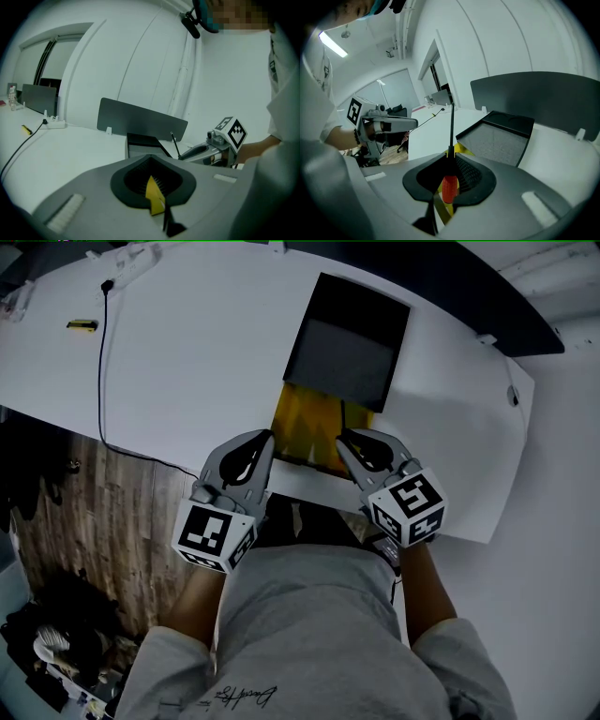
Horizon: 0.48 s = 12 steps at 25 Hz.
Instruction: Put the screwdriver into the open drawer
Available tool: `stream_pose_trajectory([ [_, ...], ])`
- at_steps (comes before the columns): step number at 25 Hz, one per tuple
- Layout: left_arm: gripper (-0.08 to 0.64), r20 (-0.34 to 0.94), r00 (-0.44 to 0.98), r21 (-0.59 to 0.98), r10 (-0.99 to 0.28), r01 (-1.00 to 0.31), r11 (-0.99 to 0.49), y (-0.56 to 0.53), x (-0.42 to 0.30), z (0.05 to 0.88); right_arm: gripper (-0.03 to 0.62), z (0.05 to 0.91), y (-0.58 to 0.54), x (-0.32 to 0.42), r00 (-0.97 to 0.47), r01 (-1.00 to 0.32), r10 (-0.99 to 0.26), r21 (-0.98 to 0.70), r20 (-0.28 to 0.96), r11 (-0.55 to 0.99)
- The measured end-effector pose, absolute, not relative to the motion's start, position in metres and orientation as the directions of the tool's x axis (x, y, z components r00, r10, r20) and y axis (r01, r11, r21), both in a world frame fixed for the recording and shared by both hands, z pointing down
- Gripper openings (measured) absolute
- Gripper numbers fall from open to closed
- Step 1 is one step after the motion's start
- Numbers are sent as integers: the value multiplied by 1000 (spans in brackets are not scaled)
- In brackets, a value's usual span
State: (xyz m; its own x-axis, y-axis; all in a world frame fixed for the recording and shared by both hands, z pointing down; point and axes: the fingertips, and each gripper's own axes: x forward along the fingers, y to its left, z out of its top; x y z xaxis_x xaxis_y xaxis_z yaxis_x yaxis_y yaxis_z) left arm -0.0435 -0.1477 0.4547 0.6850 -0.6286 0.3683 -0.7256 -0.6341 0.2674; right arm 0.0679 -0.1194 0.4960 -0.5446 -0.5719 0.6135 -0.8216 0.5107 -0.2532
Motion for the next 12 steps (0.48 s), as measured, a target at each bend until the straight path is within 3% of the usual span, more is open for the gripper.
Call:
stream_pose_trajectory([
  [12,0,383,673,280,-633,-737,-615,-154,-51,474,73,549,-124,71,-472,-831,-484,-188,737,524],
])
